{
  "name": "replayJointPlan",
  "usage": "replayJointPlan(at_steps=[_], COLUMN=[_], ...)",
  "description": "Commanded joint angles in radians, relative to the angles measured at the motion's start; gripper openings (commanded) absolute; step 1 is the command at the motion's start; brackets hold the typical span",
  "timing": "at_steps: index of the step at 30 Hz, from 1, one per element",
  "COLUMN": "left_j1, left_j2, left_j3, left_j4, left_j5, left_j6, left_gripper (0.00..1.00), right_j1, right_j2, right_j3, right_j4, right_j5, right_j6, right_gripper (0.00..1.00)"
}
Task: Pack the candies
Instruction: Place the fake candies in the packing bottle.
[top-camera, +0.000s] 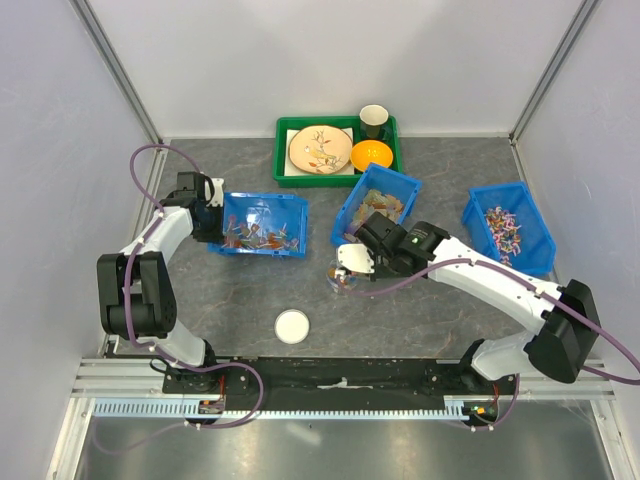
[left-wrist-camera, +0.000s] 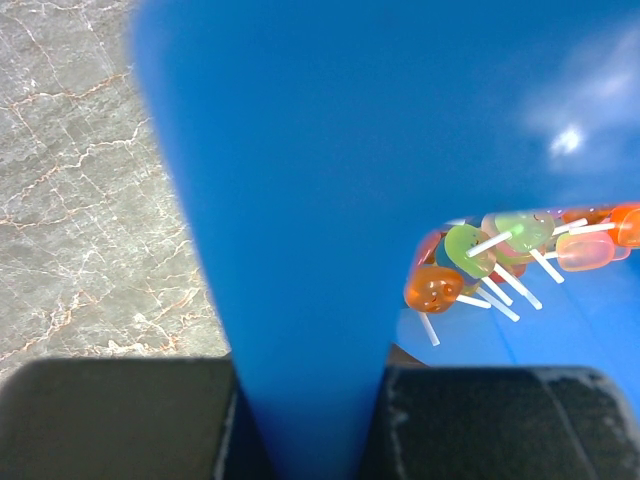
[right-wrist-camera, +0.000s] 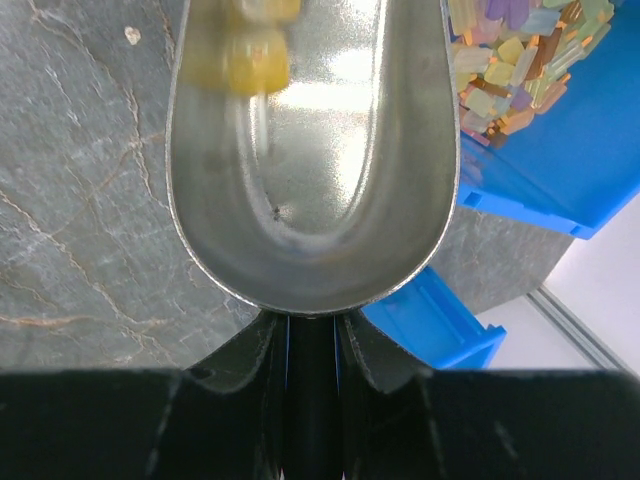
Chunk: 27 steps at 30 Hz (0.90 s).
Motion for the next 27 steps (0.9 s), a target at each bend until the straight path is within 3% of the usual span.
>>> replayJointPlan(at_steps=[1,27], left_j1=[0.002,0.002], left_j2=[-0.004,0.009], left_j3=[0.028,0.037], left_j4=[0.051,0.041], left_j5=[-0.001,-0.001], left_j6=[-0.006,-0.003], left_gripper=[0.02,0.01], right_j1=[0.008,0.059], right_j2=[-0.001,-0.006], right_j3=[0.037,0.092], right_j4=[-0.004,-0.062], right_j5=[0.082,0.189], right_j6=[-0.011,-0.074], right_gripper=[0.0,0.0])
